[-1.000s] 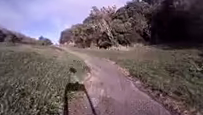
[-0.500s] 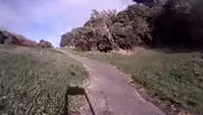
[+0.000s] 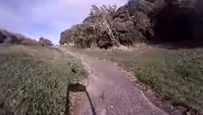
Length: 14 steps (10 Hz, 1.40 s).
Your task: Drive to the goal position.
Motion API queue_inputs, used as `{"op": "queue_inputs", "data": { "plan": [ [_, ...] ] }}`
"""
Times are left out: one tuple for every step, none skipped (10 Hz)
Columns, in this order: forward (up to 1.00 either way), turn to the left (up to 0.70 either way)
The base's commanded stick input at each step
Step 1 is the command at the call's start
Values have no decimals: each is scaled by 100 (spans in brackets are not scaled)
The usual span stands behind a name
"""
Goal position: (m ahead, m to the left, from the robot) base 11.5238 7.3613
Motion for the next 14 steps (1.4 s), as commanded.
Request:
{"op": "queue_inputs", "data": {
  "plan": [
    [70, 0],
    [70, 0],
    [70, 0],
    [70, 0],
    [70, 0],
    [70, 0],
    [70, 0],
    [70, 0],
    [70, 0],
    [70, 0],
    [70, 0],
    [70, 0],
    [70, 0],
    [70, 0]
  ]
}}
